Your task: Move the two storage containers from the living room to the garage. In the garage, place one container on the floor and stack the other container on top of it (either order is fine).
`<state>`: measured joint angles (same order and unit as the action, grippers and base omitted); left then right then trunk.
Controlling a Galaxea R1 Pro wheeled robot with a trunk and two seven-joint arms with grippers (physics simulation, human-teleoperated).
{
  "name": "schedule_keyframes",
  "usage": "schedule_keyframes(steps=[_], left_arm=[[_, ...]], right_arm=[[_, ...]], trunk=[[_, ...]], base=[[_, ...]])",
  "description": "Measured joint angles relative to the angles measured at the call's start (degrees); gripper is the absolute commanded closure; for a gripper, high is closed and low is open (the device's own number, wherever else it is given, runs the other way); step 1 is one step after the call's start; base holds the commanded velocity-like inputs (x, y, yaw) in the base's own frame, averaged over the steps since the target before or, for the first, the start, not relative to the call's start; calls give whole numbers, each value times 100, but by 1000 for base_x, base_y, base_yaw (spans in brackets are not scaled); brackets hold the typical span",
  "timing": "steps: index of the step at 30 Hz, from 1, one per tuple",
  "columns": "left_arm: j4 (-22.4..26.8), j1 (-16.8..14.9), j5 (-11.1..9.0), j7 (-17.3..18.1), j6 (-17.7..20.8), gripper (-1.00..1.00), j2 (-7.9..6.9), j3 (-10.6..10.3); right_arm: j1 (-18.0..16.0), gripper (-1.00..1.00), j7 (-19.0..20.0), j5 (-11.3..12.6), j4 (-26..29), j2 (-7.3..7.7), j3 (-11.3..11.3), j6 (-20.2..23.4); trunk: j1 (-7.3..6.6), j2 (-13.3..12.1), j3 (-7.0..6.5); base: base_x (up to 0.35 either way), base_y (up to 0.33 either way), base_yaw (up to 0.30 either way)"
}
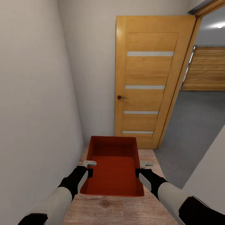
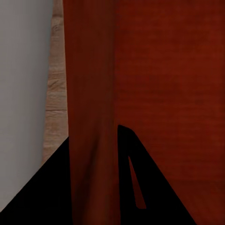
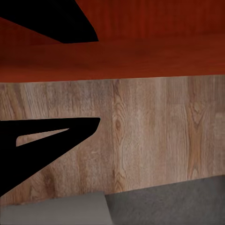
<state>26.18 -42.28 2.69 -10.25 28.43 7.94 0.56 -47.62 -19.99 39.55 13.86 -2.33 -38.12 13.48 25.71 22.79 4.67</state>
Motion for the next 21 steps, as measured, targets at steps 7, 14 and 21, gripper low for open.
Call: schedule_keyframes(steps=[7, 14, 21], left_arm=[[-37, -2, -5, -4, 0, 100, -1, -3], [-38, -2, -11, -8, 5, 100, -1, -7], [-38, -2, -11, -8, 6, 100, -1, -8]], right_arm=[[1, 100, -1, 32, -42, -12, -24, -1], [1, 100, -2, 41, -46, -13, -30, 1], [1, 100, -2, 42, -47, -13, -31, 1]], trunk=[[3, -1, 0], [3, -1, 0], [3, -1, 0]], base=[[124, 0, -218], [6, 0, -280], [0, 0, -285]])
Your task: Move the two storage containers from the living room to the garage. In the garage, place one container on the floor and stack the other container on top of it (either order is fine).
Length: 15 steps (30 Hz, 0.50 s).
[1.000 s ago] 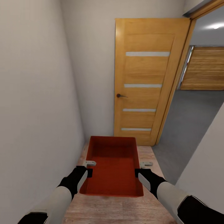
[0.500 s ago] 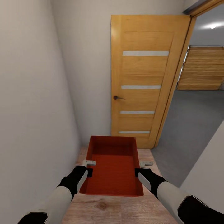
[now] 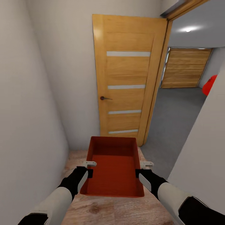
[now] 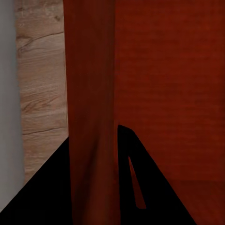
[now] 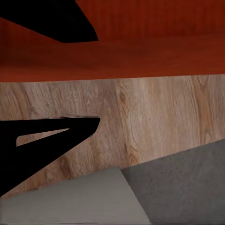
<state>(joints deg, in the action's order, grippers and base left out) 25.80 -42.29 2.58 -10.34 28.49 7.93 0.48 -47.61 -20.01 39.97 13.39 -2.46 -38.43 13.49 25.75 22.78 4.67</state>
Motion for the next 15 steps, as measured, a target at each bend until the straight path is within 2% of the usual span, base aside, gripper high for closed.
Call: schedule_keyframes(steps=[4, 15], left_arm=[[-5, 0, -7, 1, -1, 100, -2, -2], [-9, 0, -19, 1, -3, 100, -7, -8]], right_arm=[[0, 100, 0, 3, -1, 0, -3, 2], [0, 100, 0, -13, -6, -7, 8, 2]], trunk=[[-1, 1, 0], [-3, 1, 0]], base=[[85, 1, -285], [289, 82, -285]])
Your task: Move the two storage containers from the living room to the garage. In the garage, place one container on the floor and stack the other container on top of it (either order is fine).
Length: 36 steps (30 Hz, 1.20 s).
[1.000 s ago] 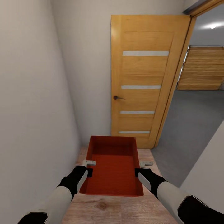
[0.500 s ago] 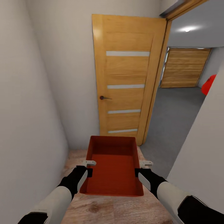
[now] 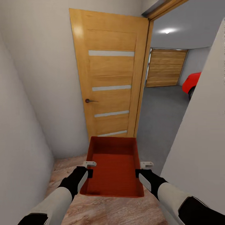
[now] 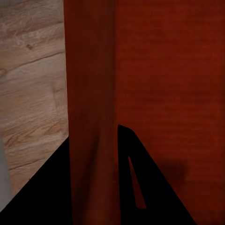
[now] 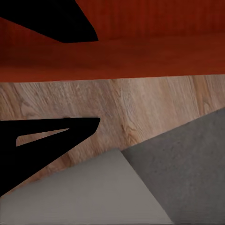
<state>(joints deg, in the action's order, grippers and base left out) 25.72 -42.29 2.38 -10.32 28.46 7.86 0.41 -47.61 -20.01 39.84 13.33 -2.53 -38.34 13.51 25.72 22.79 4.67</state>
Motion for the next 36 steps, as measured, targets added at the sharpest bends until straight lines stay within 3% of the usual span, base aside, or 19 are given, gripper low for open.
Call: schedule_keyframes(steps=[8, 18, 36], left_arm=[[-4, 1, 0, 1, 2, 100, -2, 0], [-36, 1, -22, 3, 8, 100, -8, -1], [-17, 1, -10, 1, 10, 100, -4, 2]], right_arm=[[-1, 100, 2, 6, -11, -4, -6, -2], [-1, 100, 2, -7, -23, -11, -6, 35], [-1, 100, 1, -2, -13, -7, -5, 22]], trunk=[[1, 0, 0], [2, 0, 0], [1, 0, 0]], base=[[252, 44, -116], [45, 14, -2], [193, 134, -11]])
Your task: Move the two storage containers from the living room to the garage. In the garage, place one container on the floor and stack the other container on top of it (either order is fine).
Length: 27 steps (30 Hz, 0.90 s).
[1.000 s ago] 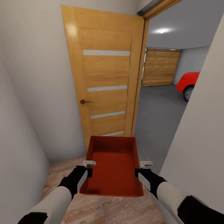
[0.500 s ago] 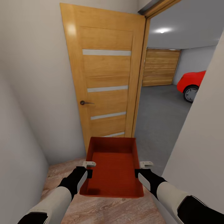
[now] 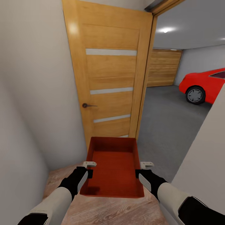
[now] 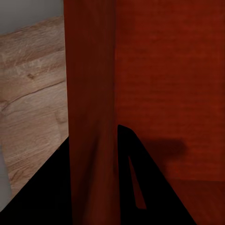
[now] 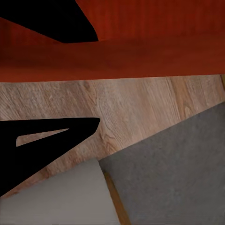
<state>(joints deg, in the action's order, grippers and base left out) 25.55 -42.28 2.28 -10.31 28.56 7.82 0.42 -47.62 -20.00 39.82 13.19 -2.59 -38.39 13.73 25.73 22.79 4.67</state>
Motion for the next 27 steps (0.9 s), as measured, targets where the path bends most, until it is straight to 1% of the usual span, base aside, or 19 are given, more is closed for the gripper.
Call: schedule_keyframes(steps=[4, 12, 19, 27], left_arm=[[-71, -1, -1, 2, -1, 100, -1, 2], [-50, -1, 1, 1, -2, 100, 0, 3], [-10, 0, -14, 2, -1, 100, -3, 0], [-12, 0, -7, 2, -1, 100, -1, 1]], right_arm=[[1, 100, 0, 53, -79, -22, -44, 4], [1, 100, -1, 36, -52, -14, -30, 5], [0, 100, -2, -18, 9, 1, 7, 21], [0, 100, 2, -8, -2, 0, 3, 12]], trunk=[[0, 0, 0], [0, 0, 0], [2, -1, 0], [2, -1, 0]], base=[[187, 51, -196], [177, 4, -221], [29, 0, -12], [0, 0, 0]])
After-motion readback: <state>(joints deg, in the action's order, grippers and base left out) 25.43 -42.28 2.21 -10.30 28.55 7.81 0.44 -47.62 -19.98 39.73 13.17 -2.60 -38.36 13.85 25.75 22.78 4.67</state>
